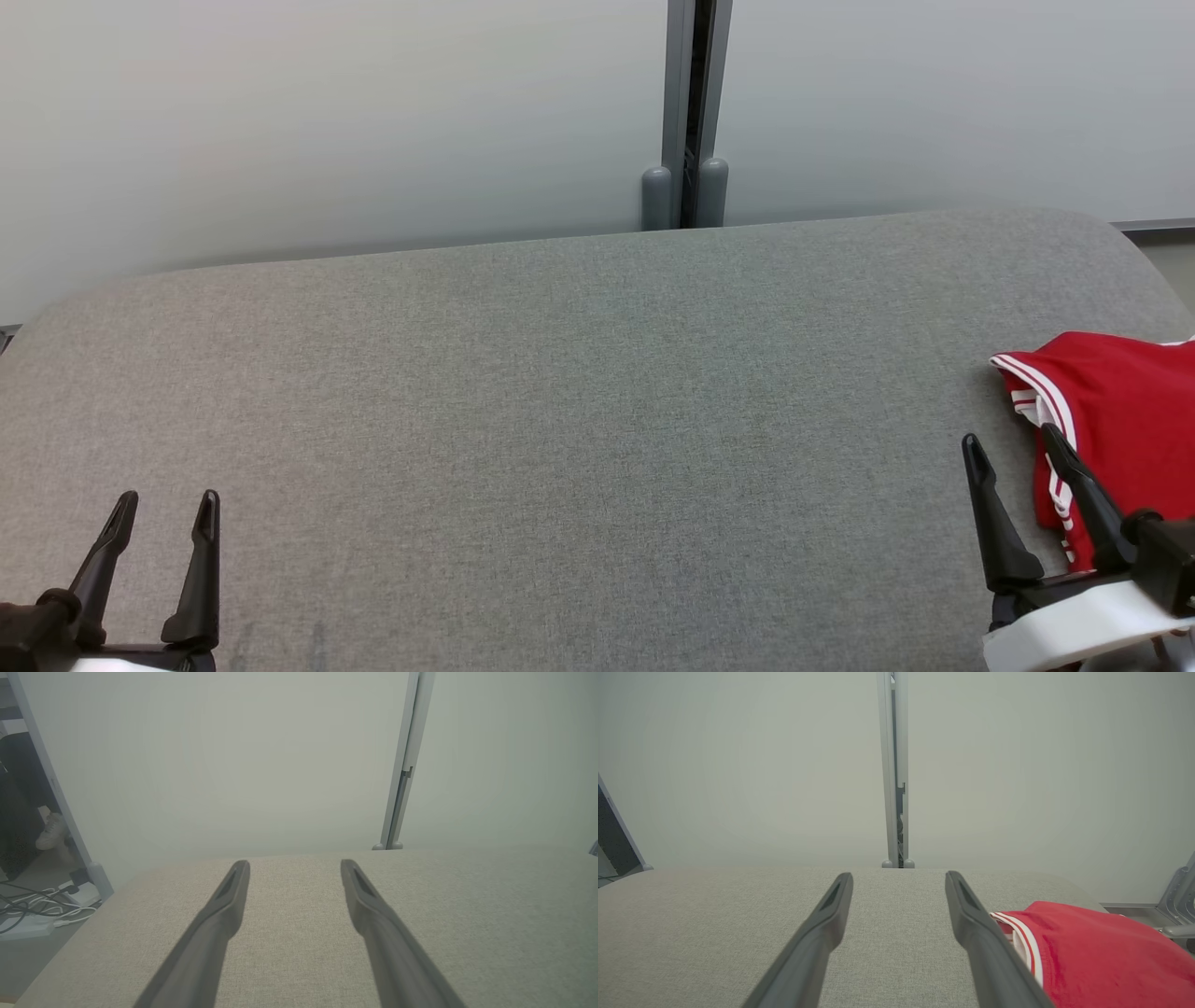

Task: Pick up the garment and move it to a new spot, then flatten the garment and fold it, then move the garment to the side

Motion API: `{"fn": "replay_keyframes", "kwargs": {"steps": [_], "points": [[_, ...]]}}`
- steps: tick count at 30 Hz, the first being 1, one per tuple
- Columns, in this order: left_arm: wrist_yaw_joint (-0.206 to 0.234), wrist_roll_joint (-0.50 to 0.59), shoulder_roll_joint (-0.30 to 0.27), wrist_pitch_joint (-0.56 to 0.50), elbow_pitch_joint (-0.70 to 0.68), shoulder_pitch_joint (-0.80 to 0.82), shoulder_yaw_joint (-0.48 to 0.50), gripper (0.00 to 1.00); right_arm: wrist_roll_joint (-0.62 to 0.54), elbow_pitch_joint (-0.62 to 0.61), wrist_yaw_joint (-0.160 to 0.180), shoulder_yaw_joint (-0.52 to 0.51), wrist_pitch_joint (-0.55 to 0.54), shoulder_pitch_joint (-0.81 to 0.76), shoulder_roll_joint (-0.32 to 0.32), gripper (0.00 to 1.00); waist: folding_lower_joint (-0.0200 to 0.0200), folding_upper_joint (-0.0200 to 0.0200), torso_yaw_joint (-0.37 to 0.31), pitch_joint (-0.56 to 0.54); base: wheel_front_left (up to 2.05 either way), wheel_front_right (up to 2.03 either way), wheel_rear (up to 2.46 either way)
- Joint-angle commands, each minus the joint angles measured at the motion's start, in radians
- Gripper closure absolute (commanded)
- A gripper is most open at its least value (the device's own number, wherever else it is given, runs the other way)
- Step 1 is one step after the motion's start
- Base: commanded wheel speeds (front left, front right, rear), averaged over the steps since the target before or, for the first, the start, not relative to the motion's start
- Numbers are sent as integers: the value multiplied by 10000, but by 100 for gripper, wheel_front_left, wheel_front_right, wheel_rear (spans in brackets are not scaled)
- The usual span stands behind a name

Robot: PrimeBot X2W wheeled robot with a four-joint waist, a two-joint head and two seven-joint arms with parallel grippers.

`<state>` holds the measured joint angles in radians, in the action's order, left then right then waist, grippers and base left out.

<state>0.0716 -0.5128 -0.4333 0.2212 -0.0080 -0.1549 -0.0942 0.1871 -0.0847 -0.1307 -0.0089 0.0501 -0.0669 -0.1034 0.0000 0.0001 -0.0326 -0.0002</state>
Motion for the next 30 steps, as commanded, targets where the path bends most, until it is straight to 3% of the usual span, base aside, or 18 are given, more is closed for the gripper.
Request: {"fn": "replay_keyframes", "kwargs": {"steps": [1,21,22,26,30], "points": [[51,-67,-41,20,8,126,7,0,42,-4,-1,-10,-32,31,-20,0,0,-1,-1,-3,0,0,0],[134,-137,-50,96,36,220,-26,0,77,41,-1,-40,24,60,3,0,0,-1,55,-1,0,0,0],[86,-85,-3,61,24,56,-42,100,30,24,0,-19,2,6,27,100,0,-1,55,0,0,0,0],[74,-147,380,56,309,-99,-199,100,107,361,0,7,-15,-101,125,100,0,-1,59,-1,0,0,0],[-16,-772,571,-23,400,65,-194,100,905,559,0,-177,-213,40,133,100,0,-1,67,1,0,0,0]]}}
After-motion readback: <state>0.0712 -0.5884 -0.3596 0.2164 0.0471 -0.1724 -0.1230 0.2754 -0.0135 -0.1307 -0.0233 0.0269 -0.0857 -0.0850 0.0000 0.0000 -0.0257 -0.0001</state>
